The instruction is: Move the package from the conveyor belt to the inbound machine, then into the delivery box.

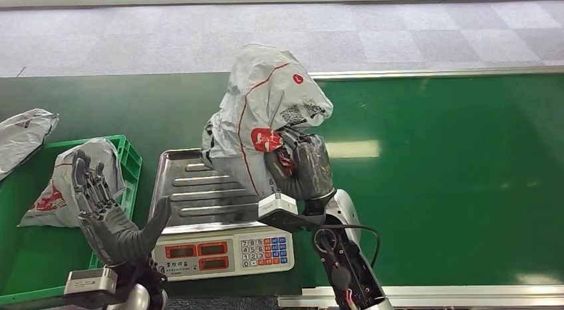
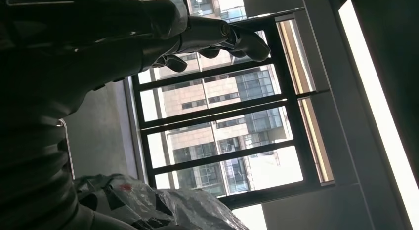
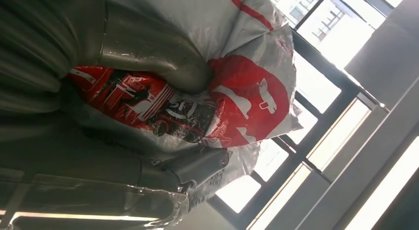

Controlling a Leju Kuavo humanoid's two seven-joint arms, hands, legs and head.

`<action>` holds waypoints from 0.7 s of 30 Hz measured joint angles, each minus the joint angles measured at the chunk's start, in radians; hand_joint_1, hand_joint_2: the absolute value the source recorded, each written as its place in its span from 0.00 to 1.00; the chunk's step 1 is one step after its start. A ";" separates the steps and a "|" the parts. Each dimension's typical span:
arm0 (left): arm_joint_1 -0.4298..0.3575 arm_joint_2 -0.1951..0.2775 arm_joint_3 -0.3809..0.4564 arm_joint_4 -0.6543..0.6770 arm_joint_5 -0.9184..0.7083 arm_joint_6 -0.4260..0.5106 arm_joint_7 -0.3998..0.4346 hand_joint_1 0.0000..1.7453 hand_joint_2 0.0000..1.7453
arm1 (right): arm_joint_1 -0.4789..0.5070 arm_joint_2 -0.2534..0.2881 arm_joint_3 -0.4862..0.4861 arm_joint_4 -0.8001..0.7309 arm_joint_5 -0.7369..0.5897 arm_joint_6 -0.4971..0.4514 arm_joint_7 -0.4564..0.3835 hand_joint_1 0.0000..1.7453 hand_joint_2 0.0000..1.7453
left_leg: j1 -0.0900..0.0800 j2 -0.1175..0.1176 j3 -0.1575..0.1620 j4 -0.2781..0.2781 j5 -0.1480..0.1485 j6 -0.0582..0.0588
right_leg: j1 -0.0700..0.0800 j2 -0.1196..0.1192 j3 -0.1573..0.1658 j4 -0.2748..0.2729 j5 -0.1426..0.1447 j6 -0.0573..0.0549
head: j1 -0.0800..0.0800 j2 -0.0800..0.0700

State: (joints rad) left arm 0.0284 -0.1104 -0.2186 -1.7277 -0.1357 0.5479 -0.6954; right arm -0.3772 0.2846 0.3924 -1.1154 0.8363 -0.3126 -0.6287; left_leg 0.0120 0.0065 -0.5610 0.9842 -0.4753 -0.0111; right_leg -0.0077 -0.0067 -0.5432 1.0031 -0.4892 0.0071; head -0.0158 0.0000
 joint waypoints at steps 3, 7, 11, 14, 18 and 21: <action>0.008 0.001 0.004 -0.008 0.000 0.000 0.000 0.00 1.00 | -0.004 0.001 0.002 -0.016 -0.020 0.022 -0.001 1.00 1.00 | 0.000 0.000 0.000 0.000 0.000 0.000 | 0.000 0.000 0.000 0.000 0.000 0.000 | 0.000 0.000; 0.009 0.002 0.007 -0.015 0.000 -0.002 0.000 0.00 1.00 | -0.011 0.004 0.009 -0.025 -0.043 0.049 -0.011 1.00 1.00 | 0.000 0.000 0.000 0.000 0.000 0.000 | 0.000 0.000 0.000 0.000 0.000 0.000 | 0.000 0.000; 0.011 0.003 0.013 -0.016 0.000 -0.006 0.000 0.00 1.00 | -0.027 0.005 0.020 -0.023 -0.090 0.112 -0.028 1.00 1.00 | 0.000 0.000 0.000 0.000 0.000 0.000 | 0.000 0.000 0.000 0.000 0.000 0.000 | 0.000 0.000; 0.012 0.003 0.016 -0.016 0.000 -0.009 0.000 0.00 1.00 | -0.046 0.006 0.028 -0.004 -0.117 0.174 -0.036 1.00 1.00 | 0.000 0.000 0.000 0.000 0.000 0.000 | 0.000 0.000 0.000 0.000 0.000 0.000 | 0.000 0.000; 0.011 0.003 0.021 -0.016 0.000 -0.011 0.000 0.00 1.00 | -0.070 0.006 0.041 0.051 -0.115 0.214 -0.026 1.00 1.00 | 0.000 0.000 0.000 0.000 0.000 0.000 | 0.000 0.000 0.000 0.000 0.000 0.000 | 0.000 0.000; 0.011 0.003 0.025 -0.016 0.000 -0.012 0.000 0.00 1.00 | -0.081 0.006 0.046 0.084 -0.115 0.224 -0.017 1.00 1.00 | 0.000 0.000 0.000 0.000 0.000 0.000 | 0.000 0.000 0.000 0.000 0.000 0.000 | 0.000 0.000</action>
State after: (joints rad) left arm 0.0398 -0.1076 -0.1940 -1.7437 -0.1362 0.5363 -0.6954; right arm -0.4585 0.2903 0.4389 -1.0317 0.7215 -0.0886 -0.6457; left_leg 0.0120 0.0062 -0.5611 0.9842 -0.4752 -0.0112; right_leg -0.0077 -0.0068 -0.5432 1.0032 -0.4892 0.0071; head -0.0157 0.0000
